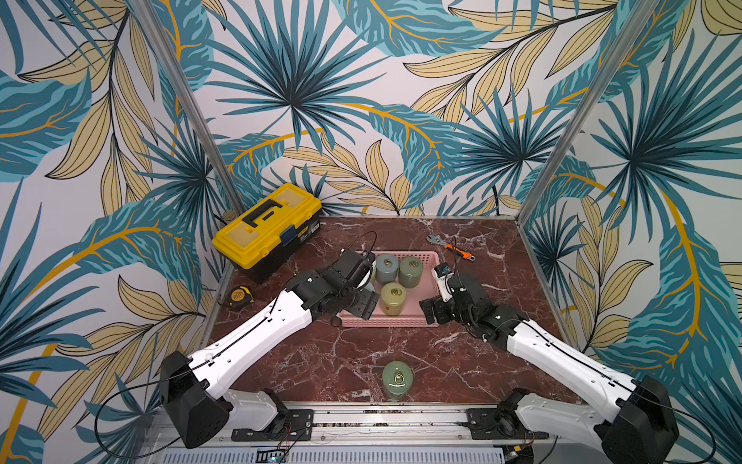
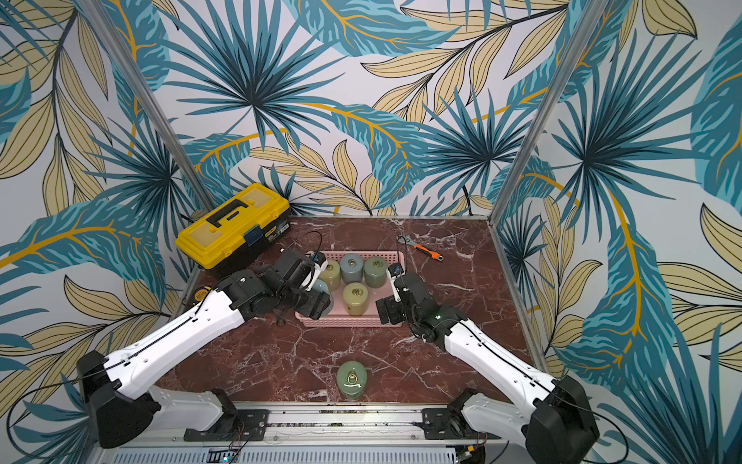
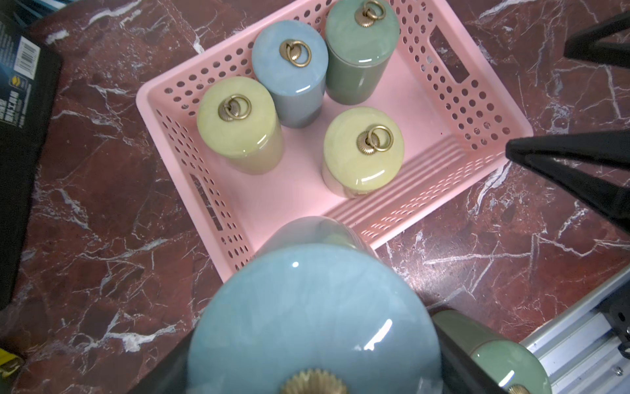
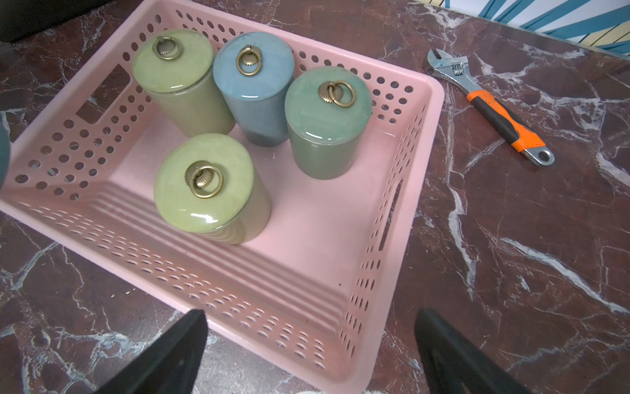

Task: Take the tea canister out of the basket
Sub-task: Place the tea canister at the center of the board.

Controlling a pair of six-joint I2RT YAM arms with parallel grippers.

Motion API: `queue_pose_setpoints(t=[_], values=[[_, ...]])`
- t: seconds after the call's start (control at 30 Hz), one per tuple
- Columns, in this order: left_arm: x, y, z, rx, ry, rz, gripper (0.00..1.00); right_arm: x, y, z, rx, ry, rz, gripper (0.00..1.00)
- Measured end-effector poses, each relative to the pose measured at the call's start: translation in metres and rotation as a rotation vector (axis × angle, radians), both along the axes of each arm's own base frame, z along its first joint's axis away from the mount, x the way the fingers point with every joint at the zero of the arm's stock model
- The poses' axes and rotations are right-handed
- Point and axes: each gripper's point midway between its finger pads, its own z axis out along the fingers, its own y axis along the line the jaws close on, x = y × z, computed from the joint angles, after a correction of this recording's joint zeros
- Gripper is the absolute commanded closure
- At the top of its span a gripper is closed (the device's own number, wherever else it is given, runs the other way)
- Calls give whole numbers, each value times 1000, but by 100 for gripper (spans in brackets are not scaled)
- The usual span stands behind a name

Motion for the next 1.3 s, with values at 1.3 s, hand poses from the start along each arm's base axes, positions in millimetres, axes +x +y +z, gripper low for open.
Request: queue_pose_setpoints(t=[1.3], values=[[-115,6,-94,36,164,38,57,2,-3,0,-11,-10,-16,1]])
